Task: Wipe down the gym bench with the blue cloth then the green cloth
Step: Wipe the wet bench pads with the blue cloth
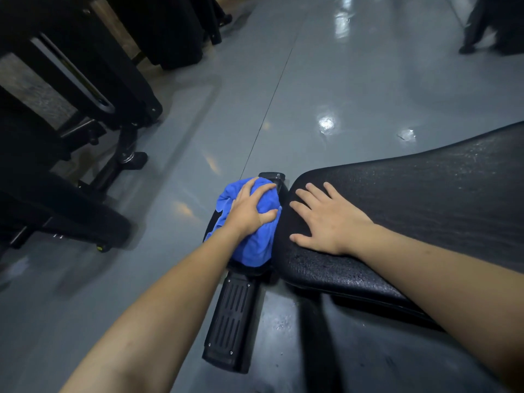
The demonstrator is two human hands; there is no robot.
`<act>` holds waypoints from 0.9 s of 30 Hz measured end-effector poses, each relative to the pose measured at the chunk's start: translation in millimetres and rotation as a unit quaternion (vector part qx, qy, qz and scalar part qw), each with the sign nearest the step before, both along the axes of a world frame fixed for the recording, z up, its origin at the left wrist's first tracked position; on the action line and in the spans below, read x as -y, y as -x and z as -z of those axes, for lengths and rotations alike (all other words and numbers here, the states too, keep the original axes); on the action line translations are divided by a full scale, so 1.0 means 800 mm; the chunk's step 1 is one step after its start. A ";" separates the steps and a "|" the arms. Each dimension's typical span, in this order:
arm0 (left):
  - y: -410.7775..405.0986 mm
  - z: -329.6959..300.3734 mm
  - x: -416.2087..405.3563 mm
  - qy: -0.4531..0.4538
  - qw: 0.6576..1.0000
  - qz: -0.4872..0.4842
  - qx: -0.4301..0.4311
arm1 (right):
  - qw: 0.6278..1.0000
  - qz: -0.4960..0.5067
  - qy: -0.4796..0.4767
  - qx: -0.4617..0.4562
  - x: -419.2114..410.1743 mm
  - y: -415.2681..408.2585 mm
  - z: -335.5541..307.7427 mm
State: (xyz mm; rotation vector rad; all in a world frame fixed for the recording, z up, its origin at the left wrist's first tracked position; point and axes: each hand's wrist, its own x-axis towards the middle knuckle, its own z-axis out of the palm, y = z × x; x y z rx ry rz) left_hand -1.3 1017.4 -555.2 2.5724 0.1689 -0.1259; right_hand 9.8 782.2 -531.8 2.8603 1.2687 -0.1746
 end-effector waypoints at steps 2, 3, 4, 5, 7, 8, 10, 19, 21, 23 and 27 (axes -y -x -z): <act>-0.015 0.001 -0.001 -0.002 1.000 0.007 -0.005 | 1.000 -0.001 -0.008 0.002 0.000 0.001 -0.001; -0.023 0.002 -0.001 -0.005 1.000 0.009 -0.006 | 1.000 -0.001 -0.010 0.001 0.000 0.001 -0.001; -0.031 0.003 0.001 -0.009 1.000 0.010 -0.002 | 1.000 -0.001 -0.011 0.001 0.000 0.001 -0.001; -0.040 0.004 0.003 -0.013 1.000 0.009 0.005 | 1.000 -0.001 -0.013 0.003 0.000 0.001 0.000; -0.058 0.005 0.010 -0.023 1.000 0.006 0.014 | 1.000 0.001 -0.016 0.005 0.000 0.001 0.001; -0.067 0.004 0.013 -0.032 0.999 0.003 0.013 | 1.000 0.000 -0.017 0.007 0.000 0.000 0.001; -0.080 0.004 0.017 -0.048 0.999 -0.001 0.008 | 1.000 0.000 -0.019 0.008 0.000 0.000 0.002; -0.091 0.005 -0.006 -0.024 1.000 0.013 0.001 | 1.000 0.005 -0.024 -0.009 -0.001 -0.001 0.002; -0.091 0.004 -0.009 -0.018 1.000 0.007 -0.005 | 1.000 0.004 -0.024 -0.009 -0.001 -0.001 0.002; -0.092 0.001 -0.013 -0.010 1.000 -0.005 -0.007 | 1.000 0.004 -0.026 -0.009 0.000 -0.001 0.002; -0.091 0.004 -0.025 0.014 1.000 -0.016 -0.004 | 0.999 0.005 -0.028 -0.015 -0.001 -0.001 0.000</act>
